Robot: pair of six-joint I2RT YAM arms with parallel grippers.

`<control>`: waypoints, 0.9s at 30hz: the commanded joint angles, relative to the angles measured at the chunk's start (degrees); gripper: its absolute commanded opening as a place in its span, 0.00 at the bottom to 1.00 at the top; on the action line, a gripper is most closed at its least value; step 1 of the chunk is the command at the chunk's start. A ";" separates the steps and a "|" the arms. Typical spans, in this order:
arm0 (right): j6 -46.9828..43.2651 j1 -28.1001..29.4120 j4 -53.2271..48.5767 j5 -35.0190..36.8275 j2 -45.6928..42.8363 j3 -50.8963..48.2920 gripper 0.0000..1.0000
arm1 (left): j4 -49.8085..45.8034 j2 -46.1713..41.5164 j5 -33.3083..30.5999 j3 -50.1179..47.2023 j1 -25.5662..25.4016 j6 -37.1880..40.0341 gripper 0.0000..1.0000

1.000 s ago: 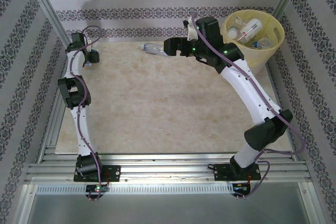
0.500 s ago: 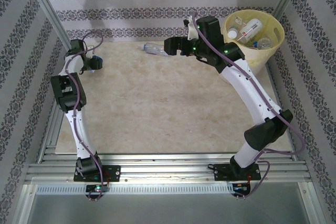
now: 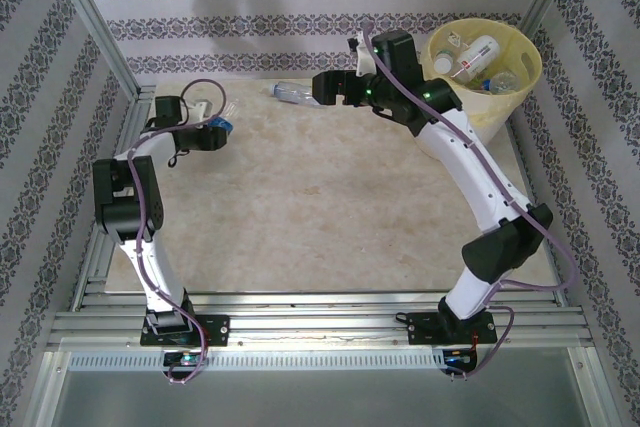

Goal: Throw the plastic bottles in the bin

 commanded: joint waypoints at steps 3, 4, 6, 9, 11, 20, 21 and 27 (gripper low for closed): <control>-0.29 -0.09 -0.76 -0.90 0.82 2.54 0.98 | 7.00 -7.78 5.72 -4.22 -5.32 -2.12 0.27; -0.19 -0.13 -0.68 -0.81 0.73 2.59 0.98 | 8.02 -8.73 6.31 -4.74 -5.73 -3.18 0.27; 0.03 -0.22 -0.66 -0.96 0.89 3.10 0.98 | 10.46 -10.79 7.59 -5.79 -6.81 -5.46 0.27; 0.57 -0.21 -1.06 -1.61 1.47 4.32 0.98 | 11.96 -13.27 8.70 -6.04 -8.70 -6.41 0.27; 1.47 -0.31 -0.99 -2.03 1.58 4.82 0.98 | 12.45 -14.41 9.38 -5.91 -10.01 -6.53 0.27; 5.50 -0.83 0.17 -6.43 1.87 6.07 0.98 | 17.09 -17.92 11.71 -5.07 -16.59 -9.92 0.27; 5.77 -0.84 0.18 -6.68 1.97 5.99 0.98 | 17.50 -18.11 11.88 -4.88 -17.36 -10.28 0.27; 7.50 -0.94 -0.28 -8.18 2.35 5.30 0.98 | 20.39 -19.06 13.13 -4.52 -21.01 -12.61 0.27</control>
